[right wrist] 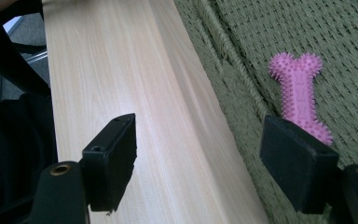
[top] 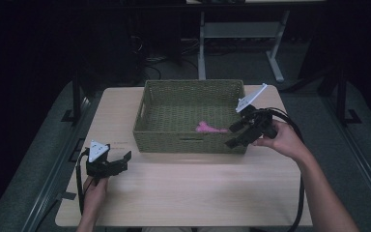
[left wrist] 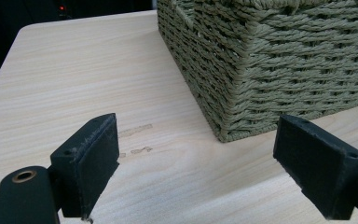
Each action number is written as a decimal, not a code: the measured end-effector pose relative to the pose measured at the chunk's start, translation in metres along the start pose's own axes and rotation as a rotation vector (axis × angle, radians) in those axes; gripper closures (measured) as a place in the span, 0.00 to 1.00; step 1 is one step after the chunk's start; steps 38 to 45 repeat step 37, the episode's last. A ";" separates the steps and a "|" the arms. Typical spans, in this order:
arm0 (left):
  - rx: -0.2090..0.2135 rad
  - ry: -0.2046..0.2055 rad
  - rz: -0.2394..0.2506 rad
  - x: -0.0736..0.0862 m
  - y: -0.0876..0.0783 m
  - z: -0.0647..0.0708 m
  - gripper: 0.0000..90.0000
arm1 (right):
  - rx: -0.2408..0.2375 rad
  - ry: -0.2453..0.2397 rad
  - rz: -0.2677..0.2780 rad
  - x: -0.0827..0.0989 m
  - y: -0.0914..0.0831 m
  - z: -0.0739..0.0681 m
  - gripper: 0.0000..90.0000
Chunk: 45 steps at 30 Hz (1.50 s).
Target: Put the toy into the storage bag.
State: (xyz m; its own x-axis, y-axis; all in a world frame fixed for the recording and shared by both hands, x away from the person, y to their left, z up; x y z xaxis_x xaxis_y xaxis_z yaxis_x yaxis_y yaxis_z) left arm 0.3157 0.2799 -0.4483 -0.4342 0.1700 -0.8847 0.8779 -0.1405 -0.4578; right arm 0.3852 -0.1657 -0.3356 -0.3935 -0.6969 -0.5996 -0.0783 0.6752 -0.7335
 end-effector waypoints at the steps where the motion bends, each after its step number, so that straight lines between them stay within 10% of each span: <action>1: 0.000 0.000 0.000 0.000 0.000 0.000 0.15 | 0.000 -0.002 0.001 0.001 0.000 0.000 0.30; 45: -0.002 0.004 0.002 0.000 0.000 0.001 0.15 | -0.003 0.072 0.033 0.076 0.022 -0.013 0.29</action>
Point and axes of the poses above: each handheld gripper's, and its own axes: y roughly forward along the jaws, x roughly out of its underside, z roughly to its right, the point moved 2 cm from there along y, roughly forward along the jaws, and after that the axes turned 10 degrees about -x, right-handed, at the moved point
